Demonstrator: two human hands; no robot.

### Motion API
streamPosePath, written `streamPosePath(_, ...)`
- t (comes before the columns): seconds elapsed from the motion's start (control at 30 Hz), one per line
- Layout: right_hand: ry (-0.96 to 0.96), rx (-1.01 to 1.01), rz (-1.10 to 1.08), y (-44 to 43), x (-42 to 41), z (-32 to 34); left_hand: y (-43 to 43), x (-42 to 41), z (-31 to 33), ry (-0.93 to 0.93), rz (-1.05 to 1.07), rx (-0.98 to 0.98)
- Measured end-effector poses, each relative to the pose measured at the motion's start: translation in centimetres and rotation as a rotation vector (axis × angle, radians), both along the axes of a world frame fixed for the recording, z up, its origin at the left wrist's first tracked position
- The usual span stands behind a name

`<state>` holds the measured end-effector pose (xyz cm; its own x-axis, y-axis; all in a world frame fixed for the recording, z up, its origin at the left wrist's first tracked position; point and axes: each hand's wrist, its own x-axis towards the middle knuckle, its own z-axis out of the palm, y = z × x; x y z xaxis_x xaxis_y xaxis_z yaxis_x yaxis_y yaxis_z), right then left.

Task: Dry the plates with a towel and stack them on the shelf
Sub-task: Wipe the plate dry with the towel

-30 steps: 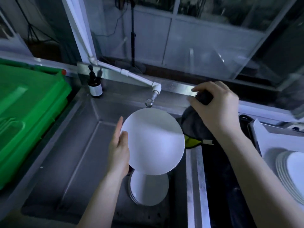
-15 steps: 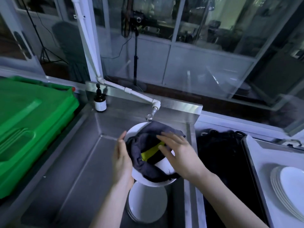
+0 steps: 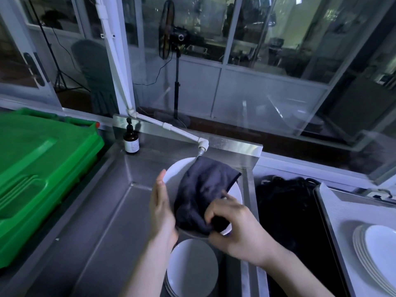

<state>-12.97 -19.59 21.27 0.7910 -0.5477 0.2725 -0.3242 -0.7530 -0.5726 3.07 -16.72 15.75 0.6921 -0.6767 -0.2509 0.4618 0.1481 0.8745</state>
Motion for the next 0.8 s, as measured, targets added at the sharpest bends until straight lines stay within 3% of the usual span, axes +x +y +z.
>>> streamPosePath(0.1,0.236,0.153,0.191,-0.4,-1.2,1.9,-0.1,0.2,0.4,-0.015,-0.009,0.063)
streamPosePath(0.17,0.202,0.39,0.091,-1.3,-1.2,2.8,-0.1,-0.1,0.5,0.003,-0.028,0.045)
streamPosePath(0.2,0.131,0.385,-0.031,-1.9,-1.0,2.7,-0.2,-0.3,0.6,0.019,-0.039,0.034)
streamPosePath(0.27,0.157,0.068,-0.258,-2.3,-0.2,1.8,-0.3,-0.9,0.8,0.002,-0.061,0.036)
streamPosePath(0.33,0.304,-0.183,-0.275,-1.2,1.1,0.0,-0.2,-1.1,1.0,-0.044,-0.061,0.012)
streamPosePath(0.47,0.326,-0.139,-0.13,1.0,2.7,-2.4,-0.1,-1.3,0.9,-0.175,-0.103,-0.019)
streamPosePath(0.57,0.256,-0.145,-0.091,0.4,4.2,-2.2,0.4,-1.8,1.2,-0.107,-0.118,-0.127)
streamPosePath(0.63,0.252,-0.197,-0.115,-0.8,5.1,-1.6,0.7,-1.9,1.6,-0.054,-0.079,-0.179)
streamPosePath(0.8,0.267,-0.34,-0.334,-4.4,3.6,-0.7,1.4,0.3,2.3,-0.191,0.035,-0.065)
